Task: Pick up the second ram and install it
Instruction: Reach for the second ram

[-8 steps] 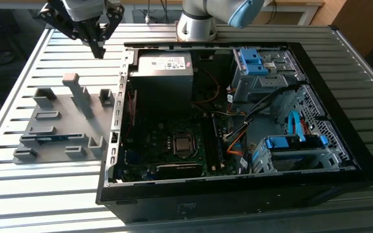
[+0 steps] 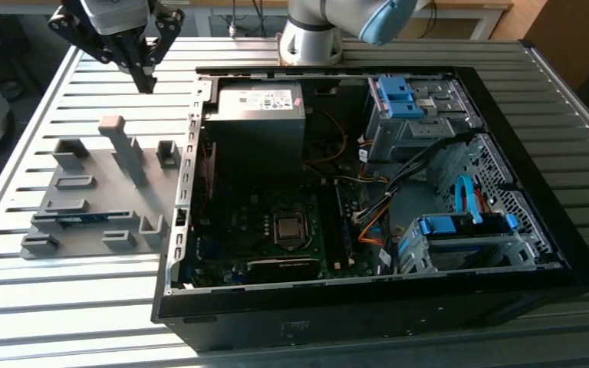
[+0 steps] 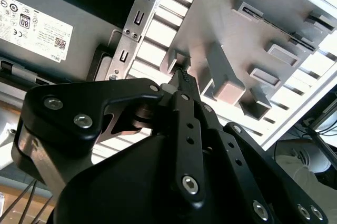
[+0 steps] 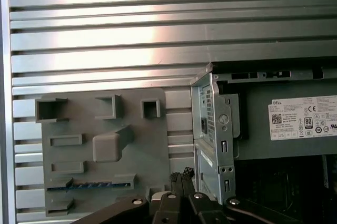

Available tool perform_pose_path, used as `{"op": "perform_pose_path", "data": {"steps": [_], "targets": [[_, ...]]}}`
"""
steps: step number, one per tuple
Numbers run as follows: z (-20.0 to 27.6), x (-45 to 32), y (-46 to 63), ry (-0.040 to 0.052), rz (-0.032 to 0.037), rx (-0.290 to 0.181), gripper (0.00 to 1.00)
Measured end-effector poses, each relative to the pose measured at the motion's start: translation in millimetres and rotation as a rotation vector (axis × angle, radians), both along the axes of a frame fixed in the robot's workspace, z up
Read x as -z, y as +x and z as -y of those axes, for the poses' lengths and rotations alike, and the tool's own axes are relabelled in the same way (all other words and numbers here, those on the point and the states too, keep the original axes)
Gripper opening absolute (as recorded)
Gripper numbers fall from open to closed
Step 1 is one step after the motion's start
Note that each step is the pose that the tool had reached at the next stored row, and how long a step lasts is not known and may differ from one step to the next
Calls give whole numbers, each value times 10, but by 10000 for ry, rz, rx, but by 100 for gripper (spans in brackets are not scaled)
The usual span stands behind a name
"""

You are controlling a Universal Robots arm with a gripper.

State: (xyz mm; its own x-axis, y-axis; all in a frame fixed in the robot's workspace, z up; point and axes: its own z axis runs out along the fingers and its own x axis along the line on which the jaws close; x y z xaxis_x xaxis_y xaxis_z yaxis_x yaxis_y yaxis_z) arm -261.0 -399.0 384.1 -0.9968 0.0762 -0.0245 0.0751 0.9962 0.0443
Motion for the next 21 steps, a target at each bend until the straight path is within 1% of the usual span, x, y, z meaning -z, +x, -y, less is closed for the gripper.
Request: {"op": "perform_pose_path", "data": {"steps": [14,16,21], "targets": [[0,0,-18,0,0,0,11],[0,0,-19,0,0,0,24],[0,0,-22,0,0,0,24]]}}
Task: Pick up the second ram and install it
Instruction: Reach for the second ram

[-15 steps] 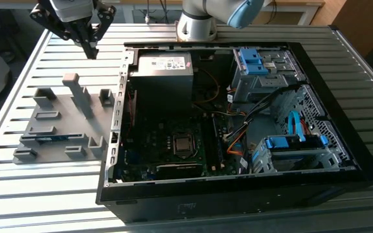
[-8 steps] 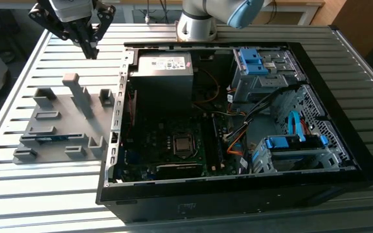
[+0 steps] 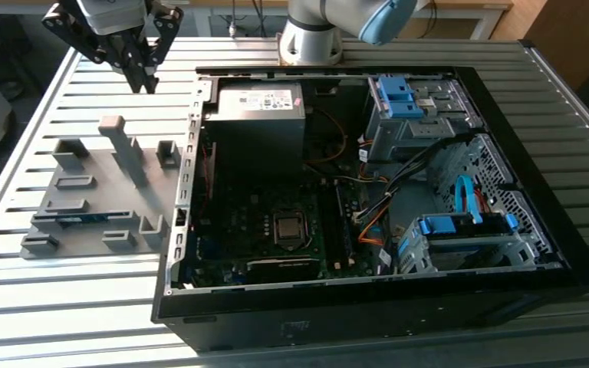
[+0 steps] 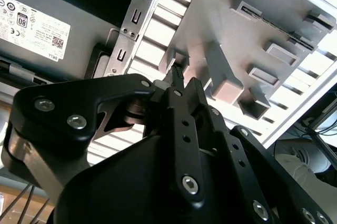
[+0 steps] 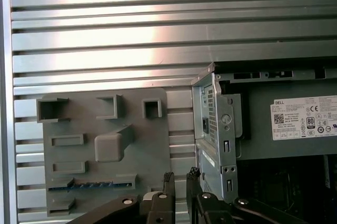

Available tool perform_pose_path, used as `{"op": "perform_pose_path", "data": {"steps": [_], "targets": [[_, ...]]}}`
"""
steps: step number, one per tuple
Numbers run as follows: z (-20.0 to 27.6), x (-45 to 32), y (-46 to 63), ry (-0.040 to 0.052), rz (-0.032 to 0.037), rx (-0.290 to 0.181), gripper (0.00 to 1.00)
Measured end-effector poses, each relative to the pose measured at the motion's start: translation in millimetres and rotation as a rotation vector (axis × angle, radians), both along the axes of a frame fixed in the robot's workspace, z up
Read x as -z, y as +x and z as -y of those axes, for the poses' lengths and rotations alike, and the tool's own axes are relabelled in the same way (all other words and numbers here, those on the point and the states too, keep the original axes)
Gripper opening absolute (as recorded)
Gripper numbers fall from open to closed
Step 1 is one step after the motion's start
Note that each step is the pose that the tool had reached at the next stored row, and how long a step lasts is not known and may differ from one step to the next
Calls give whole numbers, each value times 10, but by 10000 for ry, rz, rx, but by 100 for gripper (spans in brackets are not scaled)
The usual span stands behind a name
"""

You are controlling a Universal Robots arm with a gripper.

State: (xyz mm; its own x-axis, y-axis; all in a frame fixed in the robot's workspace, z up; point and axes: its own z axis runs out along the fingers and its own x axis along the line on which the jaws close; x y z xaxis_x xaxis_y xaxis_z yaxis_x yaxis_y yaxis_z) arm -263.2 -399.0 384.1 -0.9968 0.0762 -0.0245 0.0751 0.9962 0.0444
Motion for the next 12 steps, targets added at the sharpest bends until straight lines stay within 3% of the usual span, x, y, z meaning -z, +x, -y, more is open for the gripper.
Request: {"op": "perform_pose_path", "data": {"steps": [6,7,12], "targets": [[0,0,-3,0,0,-6,22],[0,0,-3,0,-1,-7,15],[0,0,-34,-1,0,-6,15]]}}
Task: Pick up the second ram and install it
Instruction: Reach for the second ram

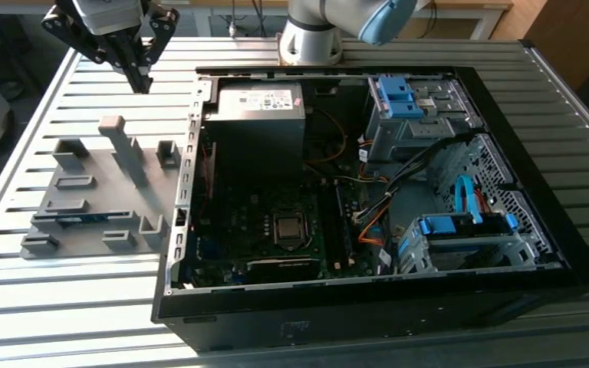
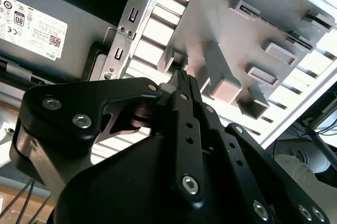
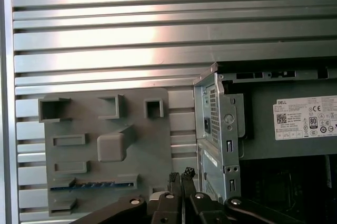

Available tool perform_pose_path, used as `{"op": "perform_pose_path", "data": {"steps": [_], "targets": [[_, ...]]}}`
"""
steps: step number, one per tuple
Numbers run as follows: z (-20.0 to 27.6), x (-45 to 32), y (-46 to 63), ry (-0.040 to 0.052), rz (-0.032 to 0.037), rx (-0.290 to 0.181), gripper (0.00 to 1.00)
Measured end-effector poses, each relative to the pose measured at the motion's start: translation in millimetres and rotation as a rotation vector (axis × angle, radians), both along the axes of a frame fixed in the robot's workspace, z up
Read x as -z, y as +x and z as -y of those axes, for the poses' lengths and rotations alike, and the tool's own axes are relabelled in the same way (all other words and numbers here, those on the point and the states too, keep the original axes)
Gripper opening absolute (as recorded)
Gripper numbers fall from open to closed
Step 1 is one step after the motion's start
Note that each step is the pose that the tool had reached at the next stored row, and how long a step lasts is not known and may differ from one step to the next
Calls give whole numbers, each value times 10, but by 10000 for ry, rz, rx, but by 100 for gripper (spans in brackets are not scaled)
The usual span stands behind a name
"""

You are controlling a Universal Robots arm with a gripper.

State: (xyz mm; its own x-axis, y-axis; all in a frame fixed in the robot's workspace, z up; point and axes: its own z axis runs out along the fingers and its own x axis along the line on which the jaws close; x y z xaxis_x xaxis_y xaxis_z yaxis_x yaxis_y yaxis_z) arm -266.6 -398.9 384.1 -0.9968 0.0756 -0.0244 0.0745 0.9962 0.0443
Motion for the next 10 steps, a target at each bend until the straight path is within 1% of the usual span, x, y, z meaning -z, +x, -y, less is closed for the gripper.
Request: {"op": "perform_pose_path", "data": {"steps": [7,9,10], "targets": [[0,0,-34,1,1,0,15],[0,0,-40,1,1,-1,14],[0,0,-43,0,0,-1,10]]}}
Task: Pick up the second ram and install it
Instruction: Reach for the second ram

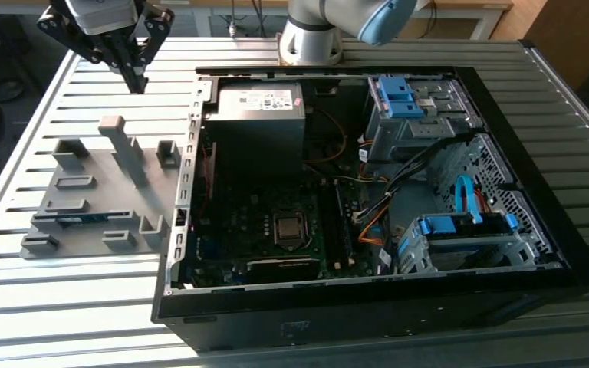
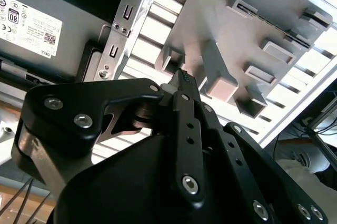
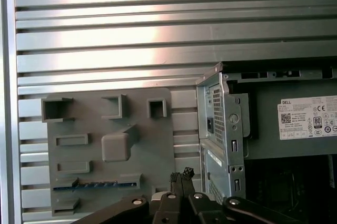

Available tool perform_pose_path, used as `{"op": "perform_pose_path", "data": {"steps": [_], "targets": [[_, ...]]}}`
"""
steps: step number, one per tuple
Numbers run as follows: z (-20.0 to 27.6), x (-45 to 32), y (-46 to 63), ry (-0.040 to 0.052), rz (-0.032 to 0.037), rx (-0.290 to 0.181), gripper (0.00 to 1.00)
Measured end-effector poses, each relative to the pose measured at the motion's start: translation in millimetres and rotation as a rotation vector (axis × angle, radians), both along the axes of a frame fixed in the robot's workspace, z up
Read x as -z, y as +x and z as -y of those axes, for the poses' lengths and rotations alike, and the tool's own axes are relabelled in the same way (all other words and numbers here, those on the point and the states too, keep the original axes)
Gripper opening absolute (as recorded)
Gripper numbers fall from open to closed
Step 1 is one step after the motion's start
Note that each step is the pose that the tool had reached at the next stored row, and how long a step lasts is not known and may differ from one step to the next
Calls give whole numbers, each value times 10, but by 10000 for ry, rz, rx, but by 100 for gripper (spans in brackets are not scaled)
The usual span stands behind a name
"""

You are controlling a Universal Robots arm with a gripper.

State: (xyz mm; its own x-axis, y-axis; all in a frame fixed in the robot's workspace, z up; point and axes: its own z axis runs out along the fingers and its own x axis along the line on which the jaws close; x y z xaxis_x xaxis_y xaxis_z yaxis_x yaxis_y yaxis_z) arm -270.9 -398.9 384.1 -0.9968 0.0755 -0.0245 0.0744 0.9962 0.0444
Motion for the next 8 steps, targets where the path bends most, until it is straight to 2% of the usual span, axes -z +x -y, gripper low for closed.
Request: {"op": "perform_pose_path", "data": {"steps": [8], "targets": [[0,1,-42,0,0,1,10]]}}
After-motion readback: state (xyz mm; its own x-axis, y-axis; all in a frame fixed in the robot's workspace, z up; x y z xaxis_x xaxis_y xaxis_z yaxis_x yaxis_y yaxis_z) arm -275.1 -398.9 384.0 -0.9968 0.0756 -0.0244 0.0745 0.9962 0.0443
